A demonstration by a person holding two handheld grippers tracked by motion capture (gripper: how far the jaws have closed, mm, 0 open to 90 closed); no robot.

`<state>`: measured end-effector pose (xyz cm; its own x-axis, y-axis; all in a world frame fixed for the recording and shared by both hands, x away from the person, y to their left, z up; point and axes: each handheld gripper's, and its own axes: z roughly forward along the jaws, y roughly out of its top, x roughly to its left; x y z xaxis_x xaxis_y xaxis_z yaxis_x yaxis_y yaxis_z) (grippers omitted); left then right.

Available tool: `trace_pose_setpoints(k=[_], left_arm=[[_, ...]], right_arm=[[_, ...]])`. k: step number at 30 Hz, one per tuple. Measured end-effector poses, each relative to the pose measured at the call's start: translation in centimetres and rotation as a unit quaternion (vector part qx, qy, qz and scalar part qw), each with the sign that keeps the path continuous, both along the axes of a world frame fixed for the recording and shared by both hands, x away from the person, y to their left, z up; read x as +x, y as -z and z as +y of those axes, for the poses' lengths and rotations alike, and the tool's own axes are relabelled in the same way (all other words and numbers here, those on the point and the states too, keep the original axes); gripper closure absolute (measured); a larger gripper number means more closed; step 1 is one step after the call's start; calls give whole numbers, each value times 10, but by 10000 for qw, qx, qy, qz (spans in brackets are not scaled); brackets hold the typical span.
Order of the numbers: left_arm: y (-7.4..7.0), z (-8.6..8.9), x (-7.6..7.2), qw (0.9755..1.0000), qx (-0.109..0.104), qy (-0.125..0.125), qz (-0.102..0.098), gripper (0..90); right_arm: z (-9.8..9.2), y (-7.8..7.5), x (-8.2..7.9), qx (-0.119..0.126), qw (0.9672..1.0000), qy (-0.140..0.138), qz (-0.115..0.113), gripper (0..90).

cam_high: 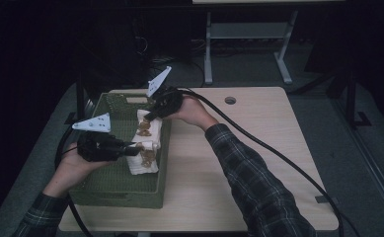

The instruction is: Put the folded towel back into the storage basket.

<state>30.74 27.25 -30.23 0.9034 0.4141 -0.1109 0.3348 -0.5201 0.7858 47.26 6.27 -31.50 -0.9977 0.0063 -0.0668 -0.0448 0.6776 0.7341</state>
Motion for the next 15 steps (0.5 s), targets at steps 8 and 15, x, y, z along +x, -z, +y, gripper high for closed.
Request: trace_pose_setpoints(k=[8,15], left_arm=[[25,7,-1,9997,19,-4,247,796],[36,4,-1,9996,93,6,283,667]], right_arm=[[9,20,-1,-125,9999,-43,110,804],[16,34,-4,-235,9996,-85,152,804]])
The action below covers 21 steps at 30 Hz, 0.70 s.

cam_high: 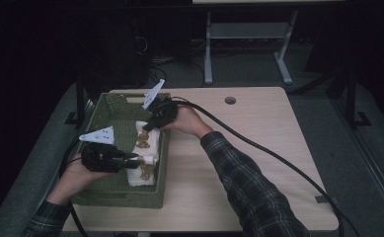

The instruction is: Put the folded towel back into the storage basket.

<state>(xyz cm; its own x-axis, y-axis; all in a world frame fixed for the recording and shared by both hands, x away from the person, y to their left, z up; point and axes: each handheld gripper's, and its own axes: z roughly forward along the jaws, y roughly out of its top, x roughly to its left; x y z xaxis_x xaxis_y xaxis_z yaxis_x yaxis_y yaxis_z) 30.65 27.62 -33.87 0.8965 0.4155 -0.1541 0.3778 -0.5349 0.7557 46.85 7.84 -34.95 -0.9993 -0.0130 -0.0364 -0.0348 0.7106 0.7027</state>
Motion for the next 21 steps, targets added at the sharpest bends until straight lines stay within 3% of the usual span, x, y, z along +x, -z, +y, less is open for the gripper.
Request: trace_pose_setpoints(k=[3,7,13,21], left_arm=[[2,-1,2,10000,-13,-75,-40,526],[5,-3,6,9998,-41,-149,-112,453],[4,-9,9,9997,-97,-163,-142,415],[6,-16,14,9997,-135,-127,-165,415]], right_arm=[[0,4,2,-20,10000,21,28,805],[0,5,6,-29,9999,100,6,805],[-3,2,21,88,9996,265,-25,805],[-6,7,43,-7,9992,391,-56,804]])
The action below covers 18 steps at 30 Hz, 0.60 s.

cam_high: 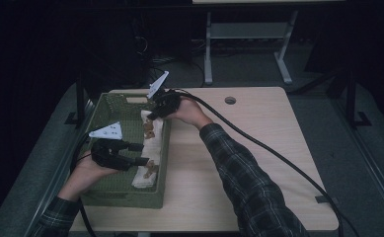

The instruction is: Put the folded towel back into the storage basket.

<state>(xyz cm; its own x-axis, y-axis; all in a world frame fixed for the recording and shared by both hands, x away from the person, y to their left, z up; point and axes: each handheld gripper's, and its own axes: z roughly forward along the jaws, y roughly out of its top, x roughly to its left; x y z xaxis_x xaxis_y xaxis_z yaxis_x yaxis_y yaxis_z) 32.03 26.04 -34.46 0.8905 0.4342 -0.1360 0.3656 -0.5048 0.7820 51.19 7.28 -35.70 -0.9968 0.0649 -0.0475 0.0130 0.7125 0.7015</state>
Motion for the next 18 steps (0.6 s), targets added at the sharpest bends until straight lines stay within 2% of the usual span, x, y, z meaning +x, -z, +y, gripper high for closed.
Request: trace_pose_setpoints(k=[4,7,9,11,14,18], left_arm=[[0,-3,1,10000,-17,15,18,414],[1,-3,2,10000,-35,18,7,413],[0,-2,2,10000,-66,9,-7,411],[0,-2,2,10000,-85,1,-8,409],[0,-3,2,10000,-82,-15,1,404],[-2,-5,3,9999,-121,-38,-34,395]], right_arm=[[2,0,10,43,9999,103,-53,804],[6,1,14,-13,9999,113,-71,794],[7,2,14,-53,9996,195,-190,741],[5,0,17,35,9989,382,-259,647],[-2,-6,19,187,9975,588,-338,558],[-12,-16,19,240,9968,715,-278,503]])
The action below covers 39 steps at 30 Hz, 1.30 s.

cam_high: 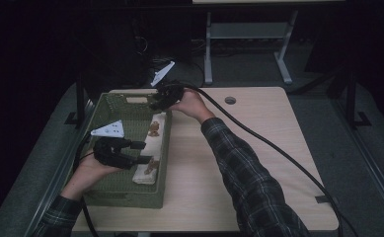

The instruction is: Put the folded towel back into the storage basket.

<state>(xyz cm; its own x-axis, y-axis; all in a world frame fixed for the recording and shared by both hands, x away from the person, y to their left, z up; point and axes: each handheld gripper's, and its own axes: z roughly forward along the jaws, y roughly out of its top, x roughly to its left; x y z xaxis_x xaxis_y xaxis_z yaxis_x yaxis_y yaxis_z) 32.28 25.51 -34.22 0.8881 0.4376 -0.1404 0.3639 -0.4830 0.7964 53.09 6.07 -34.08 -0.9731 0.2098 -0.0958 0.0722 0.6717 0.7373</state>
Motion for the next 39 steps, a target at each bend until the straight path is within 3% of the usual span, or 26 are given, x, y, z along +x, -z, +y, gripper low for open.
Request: trace_pose_setpoints(k=[6,13,20,30,39], left_arm=[[-6,-8,1,10000,-72,-64,-16,379],[-14,-28,4,9999,-51,-103,-48,377],[-18,-53,3,9999,44,-110,-102,374],[-25,-104,-1,9996,181,-78,-200,369],[-23,-140,1,9995,200,104,-232,363]], right_arm=[[-21,-12,-8,176,9998,39,88,461],[-49,-20,-18,175,9998,-78,108,453],[-82,-21,-28,231,9997,-87,88,439],[-131,-25,-39,437,9990,-35,38,425],[-171,-23,-49,590,9982,123,15,415]])
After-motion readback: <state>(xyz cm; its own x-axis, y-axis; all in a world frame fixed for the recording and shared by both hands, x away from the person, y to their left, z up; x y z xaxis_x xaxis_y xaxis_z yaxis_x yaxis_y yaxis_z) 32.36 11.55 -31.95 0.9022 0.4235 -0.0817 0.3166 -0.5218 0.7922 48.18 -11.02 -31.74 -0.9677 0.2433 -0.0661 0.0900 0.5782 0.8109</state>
